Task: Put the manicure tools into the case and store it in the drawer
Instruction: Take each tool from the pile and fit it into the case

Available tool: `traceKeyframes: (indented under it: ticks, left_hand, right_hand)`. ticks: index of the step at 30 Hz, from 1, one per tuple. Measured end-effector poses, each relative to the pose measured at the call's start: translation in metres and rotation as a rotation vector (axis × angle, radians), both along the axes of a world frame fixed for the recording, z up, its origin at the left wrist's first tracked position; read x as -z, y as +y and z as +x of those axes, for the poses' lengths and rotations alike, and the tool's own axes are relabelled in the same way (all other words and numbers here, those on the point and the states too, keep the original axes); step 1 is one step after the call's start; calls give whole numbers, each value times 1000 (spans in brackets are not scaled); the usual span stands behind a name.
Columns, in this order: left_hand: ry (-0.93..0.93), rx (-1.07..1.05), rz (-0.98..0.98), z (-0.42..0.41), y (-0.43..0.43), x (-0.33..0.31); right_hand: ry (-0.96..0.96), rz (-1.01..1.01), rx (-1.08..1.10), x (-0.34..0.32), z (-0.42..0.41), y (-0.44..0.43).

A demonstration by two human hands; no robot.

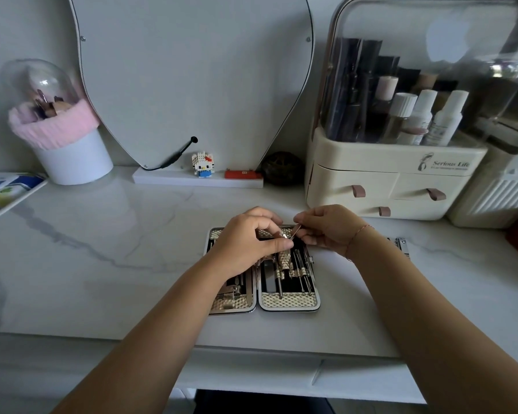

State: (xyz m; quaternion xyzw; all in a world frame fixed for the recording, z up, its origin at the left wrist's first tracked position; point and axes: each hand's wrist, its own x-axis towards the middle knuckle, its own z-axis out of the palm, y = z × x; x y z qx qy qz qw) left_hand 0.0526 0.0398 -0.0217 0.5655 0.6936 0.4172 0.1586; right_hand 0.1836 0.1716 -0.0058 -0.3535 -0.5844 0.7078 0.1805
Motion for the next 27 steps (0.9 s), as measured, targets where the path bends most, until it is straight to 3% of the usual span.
traceKeyframes:
  ticks: [7, 19, 27]
  left_hand:
    - [-28, 23, -4, -2, 0, -1]
    - [-18, 3, 16, -1, 1, 1]
    - [18, -7, 10, -2, 4, 4]
  right_hand:
    - [92, 106, 78, 1, 0, 4]
    - [-33, 189, -128, -1, 0, 0]
    - [-206, 515, -229, -4, 3, -8]
